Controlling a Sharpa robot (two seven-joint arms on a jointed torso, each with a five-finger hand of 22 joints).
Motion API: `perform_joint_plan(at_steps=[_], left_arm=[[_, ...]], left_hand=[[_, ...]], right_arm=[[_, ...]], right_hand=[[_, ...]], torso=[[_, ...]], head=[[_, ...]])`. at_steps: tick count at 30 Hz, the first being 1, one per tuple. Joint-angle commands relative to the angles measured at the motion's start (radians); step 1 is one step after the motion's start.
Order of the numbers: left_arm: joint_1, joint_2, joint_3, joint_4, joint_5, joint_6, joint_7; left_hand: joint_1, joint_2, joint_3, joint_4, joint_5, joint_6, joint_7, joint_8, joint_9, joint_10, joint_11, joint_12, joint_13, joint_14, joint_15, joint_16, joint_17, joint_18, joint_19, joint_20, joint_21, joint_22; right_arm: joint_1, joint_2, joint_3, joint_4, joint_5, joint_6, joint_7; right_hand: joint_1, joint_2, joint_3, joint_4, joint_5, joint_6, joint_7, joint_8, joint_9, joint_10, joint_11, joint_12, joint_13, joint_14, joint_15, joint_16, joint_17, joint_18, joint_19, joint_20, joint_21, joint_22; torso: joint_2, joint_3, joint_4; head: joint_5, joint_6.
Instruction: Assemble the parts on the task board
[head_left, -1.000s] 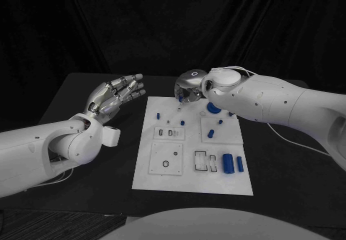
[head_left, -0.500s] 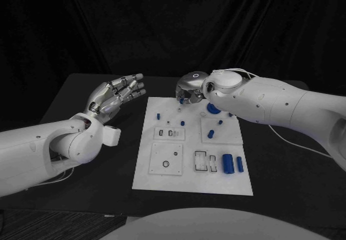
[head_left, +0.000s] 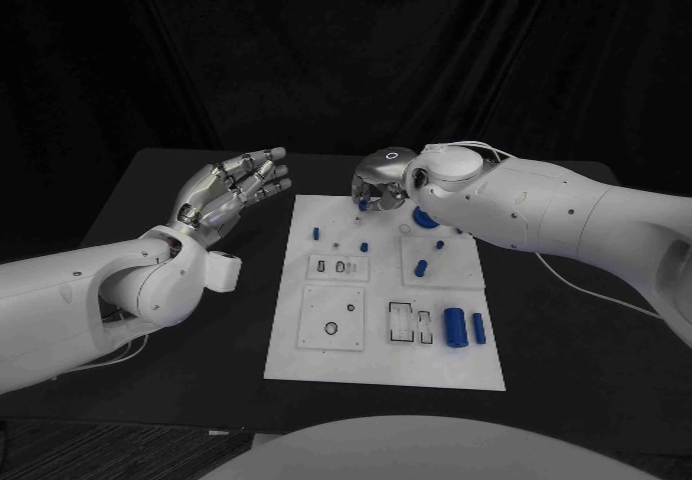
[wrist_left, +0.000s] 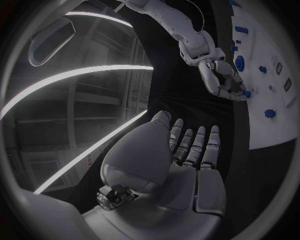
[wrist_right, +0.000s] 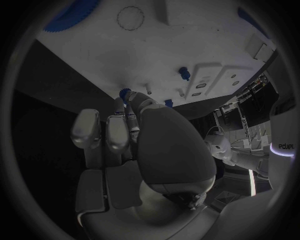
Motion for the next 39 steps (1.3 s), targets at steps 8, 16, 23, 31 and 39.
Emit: perform_joint_plan(at_steps=[8,16,23,31,39], left_arm=[[0.003,0.003,0.001,-0.004,-0.001,0.015,0.044],[0.002,0.001,0.001,-0.007,-0.001,0.018,0.044],[0.002,-0.009,0.001,-0.009,-0.001,0.020,0.044],[0.001,-0.009,0.001,-0.013,-0.001,0.024,0.045],[-0.002,0.002,0.001,-0.027,-0.001,0.032,0.043]], left_hand=[[0.001,-0.005,0.007,-0.001,0.004,-0.010,0.002,0.003,-0.002,-0.003,0.008,0.000,-0.002,-0.002,0.004,0.003,0.000,-0.008,0.005,0.001,0.005,0.001],[0.002,-0.005,0.009,-0.002,0.004,-0.011,0.003,0.003,-0.002,-0.004,0.007,0.000,-0.002,-0.001,0.005,0.004,0.000,-0.008,0.006,0.001,0.006,0.001],[0.002,-0.005,0.009,-0.002,0.004,-0.011,0.003,0.003,-0.002,-0.004,0.007,0.000,-0.002,-0.001,0.005,0.004,0.000,-0.008,0.006,0.001,0.006,0.001],[0.004,-0.005,0.011,-0.003,0.005,-0.013,0.003,0.003,-0.002,-0.005,0.008,0.000,-0.002,0.002,0.007,0.008,0.001,-0.008,0.007,0.001,0.006,0.001],[0.005,-0.005,0.013,-0.005,0.005,-0.013,0.003,0.003,-0.002,-0.005,0.009,0.002,-0.002,0.005,0.009,0.012,0.002,-0.008,0.007,0.001,0.006,0.001]], right_arm=[[-0.007,-0.009,-0.001,0.000,-0.003,0.043,-0.098],[-0.003,-0.060,-0.001,0.042,0.023,-0.146,-0.028],[0.032,-0.164,-0.001,0.160,0.068,-0.239,0.013],[0.048,-0.279,-0.001,0.267,0.088,-0.173,-0.030],[0.033,-0.345,-0.001,0.305,0.146,-0.140,-0.084]], right_hand=[[-0.056,-0.027,-0.057,0.008,-0.140,-0.287,-0.083,-0.076,-0.091,-0.262,0.027,-0.164,-0.045,-0.085,0.027,-0.058,-0.098,0.011,-0.086,0.026,-0.083,-0.053],[-0.052,-0.011,-0.121,0.030,-0.142,-0.443,-0.157,-0.081,-0.167,-0.301,0.023,-0.174,-0.038,-0.092,0.026,-0.050,-0.097,0.013,-0.088,0.027,-0.098,-0.046],[-0.037,0.016,-0.122,0.055,-0.138,-0.274,-0.114,-0.040,-0.155,-0.142,0.027,-0.078,-0.006,-0.174,0.025,-0.190,-0.309,0.040,-0.176,0.030,-0.236,-0.156],[-0.044,0.011,-0.093,0.098,-0.188,-0.209,-0.075,-0.032,-0.179,0.077,0.011,-0.011,0.001,-0.193,0.020,-0.454,-0.530,0.073,-0.246,0.023,-0.495,-0.355],[-0.086,0.019,-0.148,0.114,-0.201,-0.182,-0.033,-0.037,-0.202,0.057,-0.044,0.435,0.335,-0.145,-0.006,-0.495,-0.501,0.074,-0.182,0.000,-0.574,-0.375]], torso=[[0.001,0.0005,0.0008],[-0.001,0.0008,0.0015],[-0.003,0.0010,-0.0006],[-0.010,0.0019,-0.0049],[-0.019,-0.0021,-0.0099]], head=[[0.001,0.000],[0.003,0.000],[0.011,0.000],[0.022,0.000],[0.014,0.000]])
